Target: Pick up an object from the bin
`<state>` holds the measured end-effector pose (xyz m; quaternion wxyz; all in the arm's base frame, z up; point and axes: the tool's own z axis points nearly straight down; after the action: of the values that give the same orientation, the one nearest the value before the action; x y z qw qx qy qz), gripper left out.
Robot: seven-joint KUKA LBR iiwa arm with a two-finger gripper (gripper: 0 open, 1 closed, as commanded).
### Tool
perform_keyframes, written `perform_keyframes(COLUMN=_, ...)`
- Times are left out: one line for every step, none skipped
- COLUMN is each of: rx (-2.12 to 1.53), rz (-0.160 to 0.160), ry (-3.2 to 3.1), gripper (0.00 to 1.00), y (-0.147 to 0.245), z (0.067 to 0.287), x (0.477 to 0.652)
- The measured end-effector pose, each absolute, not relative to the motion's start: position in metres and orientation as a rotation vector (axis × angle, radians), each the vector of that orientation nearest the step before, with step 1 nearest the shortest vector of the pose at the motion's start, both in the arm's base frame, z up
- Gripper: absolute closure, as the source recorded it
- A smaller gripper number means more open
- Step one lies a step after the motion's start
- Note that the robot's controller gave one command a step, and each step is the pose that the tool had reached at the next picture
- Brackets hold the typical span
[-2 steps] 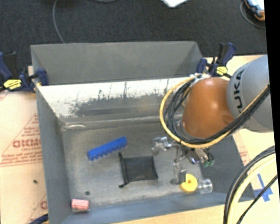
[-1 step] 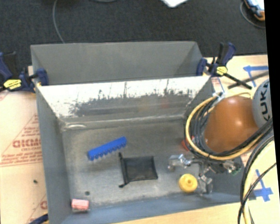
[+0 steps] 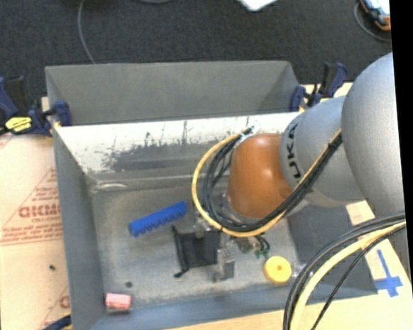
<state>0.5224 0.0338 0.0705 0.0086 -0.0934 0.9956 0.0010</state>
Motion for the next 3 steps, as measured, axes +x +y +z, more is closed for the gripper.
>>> perform_keyframes(rx=-0.931, rz=-0.013, ry=2.987, gripper=1.00, y=-0.0916, z=0.0704, x=0.4733)
perform_keyframes(rx=-0.933, rz=-0.012, ry=2.985, gripper=1.00, y=-0.0907, z=0.0704, x=0.4737)
perform_keyframes(rx=-0.934, rz=-0.011, ry=2.986, gripper=1.00, y=-0.0905, z=0.0727, x=0.4733)
